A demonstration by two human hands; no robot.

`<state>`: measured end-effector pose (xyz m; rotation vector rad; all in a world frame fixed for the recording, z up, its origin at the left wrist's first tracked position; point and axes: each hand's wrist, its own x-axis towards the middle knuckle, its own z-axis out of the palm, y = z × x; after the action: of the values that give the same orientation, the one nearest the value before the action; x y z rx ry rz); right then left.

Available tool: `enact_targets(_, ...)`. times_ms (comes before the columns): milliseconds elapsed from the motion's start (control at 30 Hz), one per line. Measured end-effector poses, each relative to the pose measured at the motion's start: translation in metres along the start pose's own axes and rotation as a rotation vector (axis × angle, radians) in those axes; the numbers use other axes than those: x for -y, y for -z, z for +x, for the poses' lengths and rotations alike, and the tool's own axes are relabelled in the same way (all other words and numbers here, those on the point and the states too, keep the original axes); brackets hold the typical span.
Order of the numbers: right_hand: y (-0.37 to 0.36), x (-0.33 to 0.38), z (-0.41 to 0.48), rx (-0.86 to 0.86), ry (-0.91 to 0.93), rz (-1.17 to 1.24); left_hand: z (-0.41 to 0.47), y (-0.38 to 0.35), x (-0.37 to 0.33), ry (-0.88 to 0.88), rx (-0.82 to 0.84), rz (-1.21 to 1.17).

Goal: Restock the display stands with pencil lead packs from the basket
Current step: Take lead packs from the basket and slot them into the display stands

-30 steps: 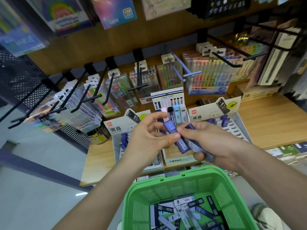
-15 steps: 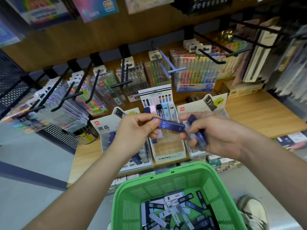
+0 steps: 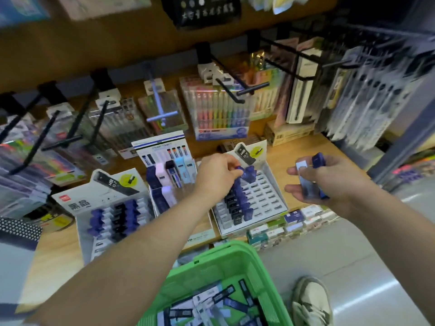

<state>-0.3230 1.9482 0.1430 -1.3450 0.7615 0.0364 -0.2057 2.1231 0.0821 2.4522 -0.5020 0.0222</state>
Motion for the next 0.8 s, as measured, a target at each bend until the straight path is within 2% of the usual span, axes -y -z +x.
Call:
enact_targets(367, 0.003, -0.001, 0.006, 0.052, 0.028, 0.01, 0.019, -0.058, 0.004, -0.094, 0.121, 0.218)
enact_targets(567, 0.009, 0.0, 0.005, 0.037, -0.047, 0.113, 0.03, -0.064, -0.001, -0.257, 0.217, 0.428)
enact_targets(733, 0.014, 0.004, 0.005, 0.09, -0.078, 0.228, 0.033, -0.067, -0.008, -0.162, 0.17, 0.349)
enact_targets(800, 0.014, 0.004, 0.005, 0.099, -0.081, 0.248, 0.034, -0.068, -0.01, -0.182, 0.208, 0.418)
